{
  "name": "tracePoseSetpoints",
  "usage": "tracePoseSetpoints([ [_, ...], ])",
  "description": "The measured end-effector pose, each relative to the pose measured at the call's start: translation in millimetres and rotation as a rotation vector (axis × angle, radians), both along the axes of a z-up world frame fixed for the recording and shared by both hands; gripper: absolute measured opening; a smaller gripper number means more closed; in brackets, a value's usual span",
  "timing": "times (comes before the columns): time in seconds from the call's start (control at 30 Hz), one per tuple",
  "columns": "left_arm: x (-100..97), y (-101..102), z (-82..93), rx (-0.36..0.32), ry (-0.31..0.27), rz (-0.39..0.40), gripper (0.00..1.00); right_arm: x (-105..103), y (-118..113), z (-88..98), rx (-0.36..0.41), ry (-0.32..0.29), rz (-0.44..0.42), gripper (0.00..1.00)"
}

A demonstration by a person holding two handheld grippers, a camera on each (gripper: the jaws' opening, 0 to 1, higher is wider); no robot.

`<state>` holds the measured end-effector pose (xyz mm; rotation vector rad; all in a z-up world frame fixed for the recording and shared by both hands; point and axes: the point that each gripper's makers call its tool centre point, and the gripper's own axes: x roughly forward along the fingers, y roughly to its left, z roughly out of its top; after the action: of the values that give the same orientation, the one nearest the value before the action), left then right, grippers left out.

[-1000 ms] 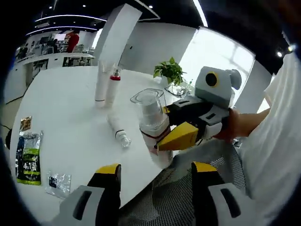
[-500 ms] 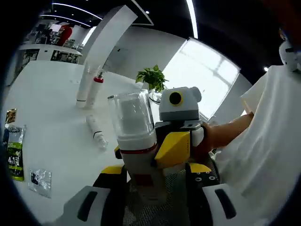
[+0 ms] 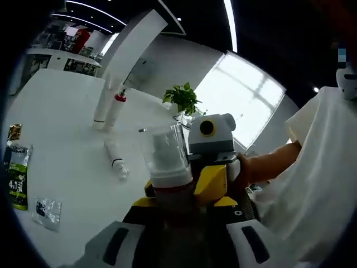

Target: Arrange the skincare products in the storage area until every visible bottle or jar stands upright without overlapping.

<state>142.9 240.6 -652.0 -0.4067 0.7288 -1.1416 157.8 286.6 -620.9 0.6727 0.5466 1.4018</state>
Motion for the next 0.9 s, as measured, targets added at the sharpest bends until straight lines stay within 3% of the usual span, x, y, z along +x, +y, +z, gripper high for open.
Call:
tracePoseSetpoints([
  [0.07, -1.1, 0, 7.6, -0.051, 0.022, -0.005, 0.24, -1, 0, 8.1, 0.035, -0.012, -0.001, 0.19],
  [0.17, 0.8, 2, 11.0, -0.05, -0.017, 0.006, 0.23, -1, 1, 12.0, 0.037, -0.054, -0.001, 0.2],
  [0.4, 10.9, 10, -21.2, 0.187, -0.093, 0.064, 0.22, 7, -1, -10.4, -0.174, -0.187, -0.067, 0.21],
  [0.47, 12.3, 18, -36.3, 0.302, -0.094, 0.079, 0.22, 14, -3, -13.1, -0.217, -0.195, -0.119, 0.21],
  [0.53, 14.6, 24, -48.8, 0.403, -0.136, 0.088, 0.22, 24, -5, -6.9, -0.199, -0.165, -0.187, 0.19],
  [0.6, 14.1, 22, -50.4, 0.418, -0.134, 0.093, 0.22, 23, -3, -11.9, -0.223, -0.11, -0.179, 0.2],
  [0.73, 16.0, 29, -59.9, 0.496, -0.148, 0.1, 0.22, 25, 4, -21.4, -0.29, -0.111, -0.19, 0.21],
  [0.83, 15.9, 29, -62.9, 0.515, -0.142, 0.1, 0.22, 27, 6, -28.3, -0.338, -0.093, -0.203, 0.19],
  [0.9, 14.4, 28, -57.8, 0.485, -0.144, 0.091, 0.22, 29, 3, -25.1, -0.339, -0.106, -0.178, 0.18],
])
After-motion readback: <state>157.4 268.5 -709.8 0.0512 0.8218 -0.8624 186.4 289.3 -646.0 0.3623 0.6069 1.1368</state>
